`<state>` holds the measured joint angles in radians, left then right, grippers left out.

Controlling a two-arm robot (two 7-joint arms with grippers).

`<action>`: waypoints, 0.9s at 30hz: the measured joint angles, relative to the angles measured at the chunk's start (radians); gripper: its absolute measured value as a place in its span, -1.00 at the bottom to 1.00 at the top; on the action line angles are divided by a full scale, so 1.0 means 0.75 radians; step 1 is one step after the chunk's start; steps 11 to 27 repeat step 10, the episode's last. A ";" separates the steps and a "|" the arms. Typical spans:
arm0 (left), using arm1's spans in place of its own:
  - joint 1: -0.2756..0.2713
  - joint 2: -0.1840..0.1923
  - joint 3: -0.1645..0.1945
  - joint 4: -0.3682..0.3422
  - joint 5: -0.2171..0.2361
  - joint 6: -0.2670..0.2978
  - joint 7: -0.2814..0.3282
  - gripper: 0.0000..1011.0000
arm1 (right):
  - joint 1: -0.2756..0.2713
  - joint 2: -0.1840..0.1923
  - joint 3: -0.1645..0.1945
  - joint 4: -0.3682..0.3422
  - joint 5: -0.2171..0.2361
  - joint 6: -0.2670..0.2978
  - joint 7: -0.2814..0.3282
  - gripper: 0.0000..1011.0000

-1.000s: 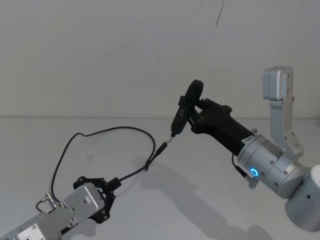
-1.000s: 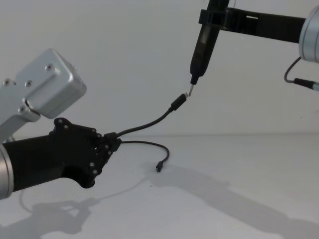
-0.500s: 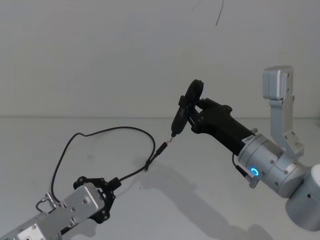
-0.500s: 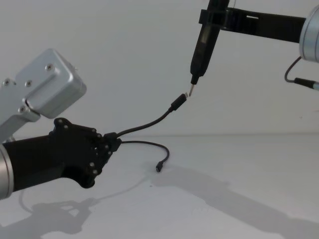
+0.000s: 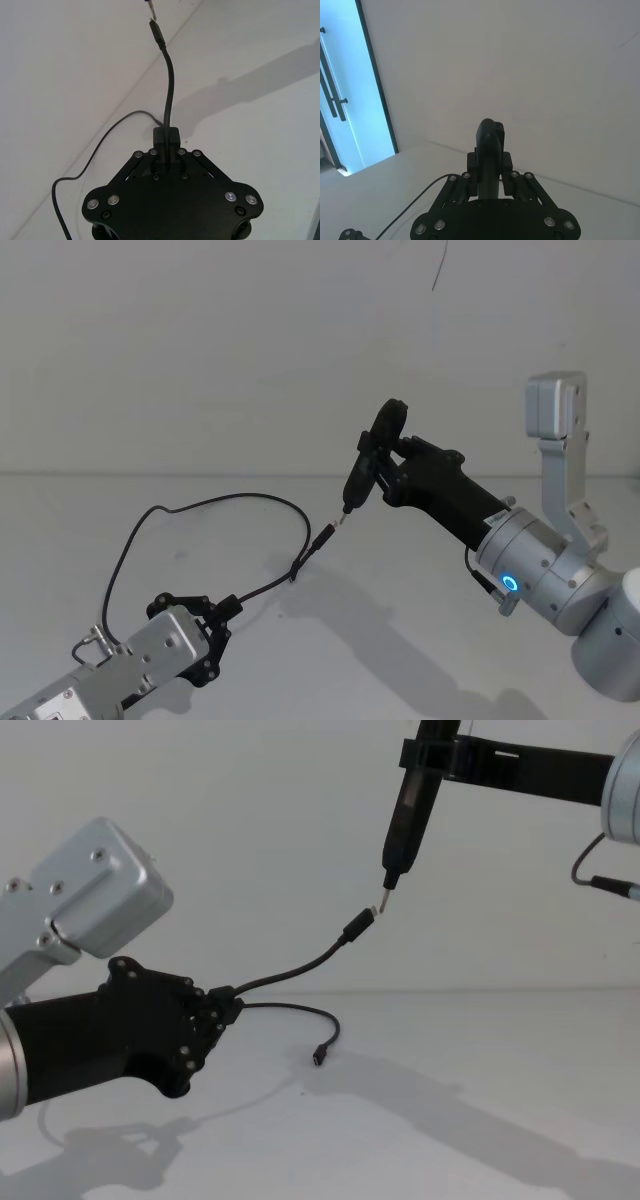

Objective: Pick up the data cable with the one hand.

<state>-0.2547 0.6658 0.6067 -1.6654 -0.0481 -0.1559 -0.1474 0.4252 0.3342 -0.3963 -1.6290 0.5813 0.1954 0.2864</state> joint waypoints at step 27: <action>0.000 0.000 0.000 0.000 0.000 0.000 0.000 -0.92 | 0.000 0.000 0.000 0.000 0.000 0.000 0.000 -0.48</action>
